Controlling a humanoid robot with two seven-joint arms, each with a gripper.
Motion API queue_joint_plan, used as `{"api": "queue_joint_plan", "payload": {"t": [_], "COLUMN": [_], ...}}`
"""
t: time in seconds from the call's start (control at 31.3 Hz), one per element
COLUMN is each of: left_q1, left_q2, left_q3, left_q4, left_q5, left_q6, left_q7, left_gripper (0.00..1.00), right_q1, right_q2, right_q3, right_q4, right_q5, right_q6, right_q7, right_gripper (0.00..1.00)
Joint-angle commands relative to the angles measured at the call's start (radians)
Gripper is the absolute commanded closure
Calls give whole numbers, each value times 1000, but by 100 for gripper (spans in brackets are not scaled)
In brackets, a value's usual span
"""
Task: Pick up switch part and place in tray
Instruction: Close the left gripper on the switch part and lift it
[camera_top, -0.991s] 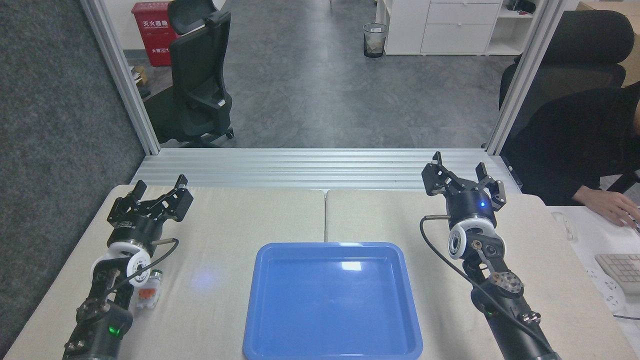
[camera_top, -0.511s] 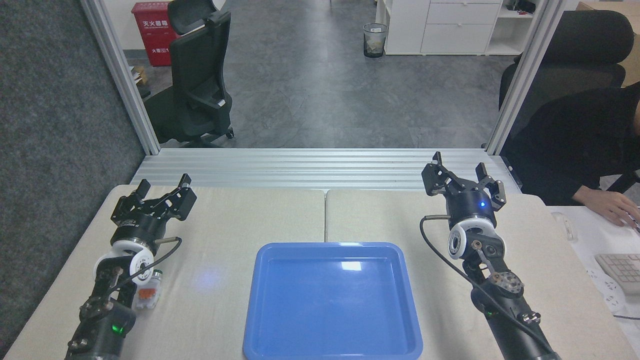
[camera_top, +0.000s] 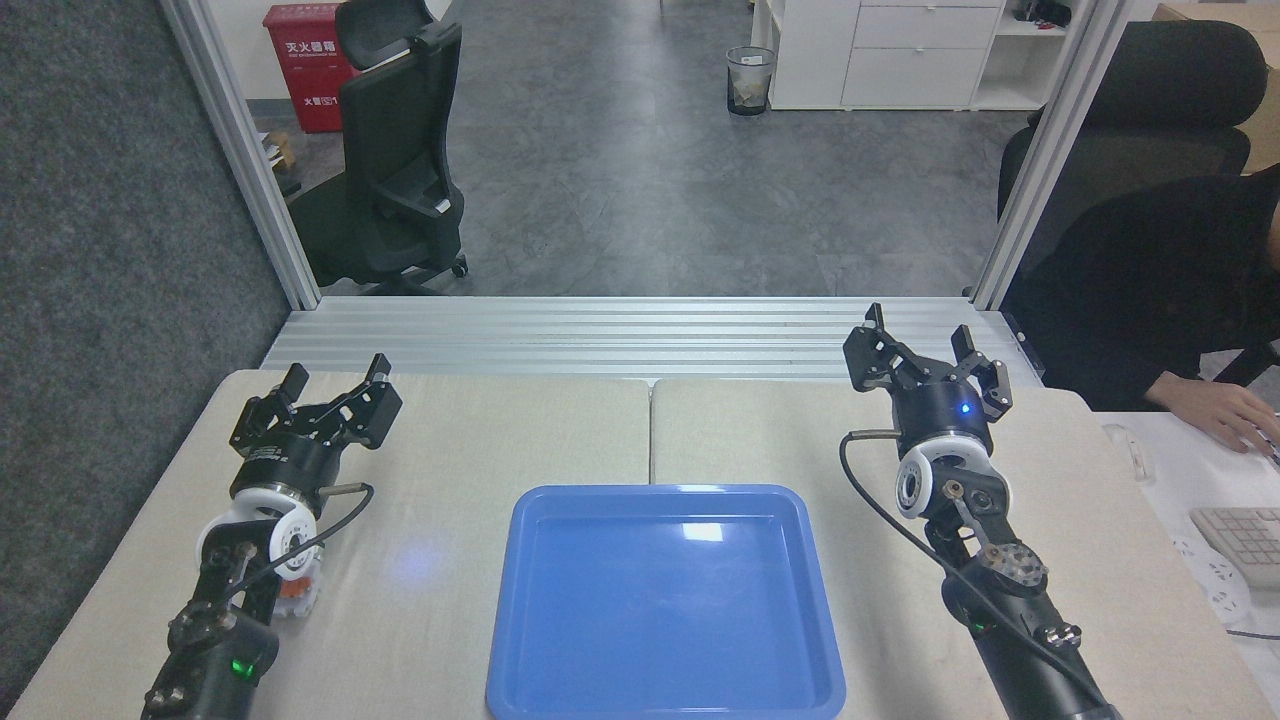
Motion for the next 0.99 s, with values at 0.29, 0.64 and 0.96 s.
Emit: {"api": "queue_joint_plan", "payload": {"t": [0.29, 0.64, 0.96], "left_q1": [335, 424, 426], "left_q2": [-60, -62, -62], "left_q3": [-52, 108, 109], "left_q4": [-167, -180, -136], "left_q5": [-244, -243, -241], "left_q6": [185, 124, 165], "left_q7": [109, 130, 153], "left_gripper": [0, 0, 0], "right_q1": [0, 0, 0], "right_q2": [0, 0, 0], "right_q3": [0, 0, 0], "right_q4": [-1, -1, -1], "right_q5": [0, 0, 0], "right_q6": [0, 0, 0], "right_q7": [0, -1, -1], "right_gripper": [0, 0, 0]}}
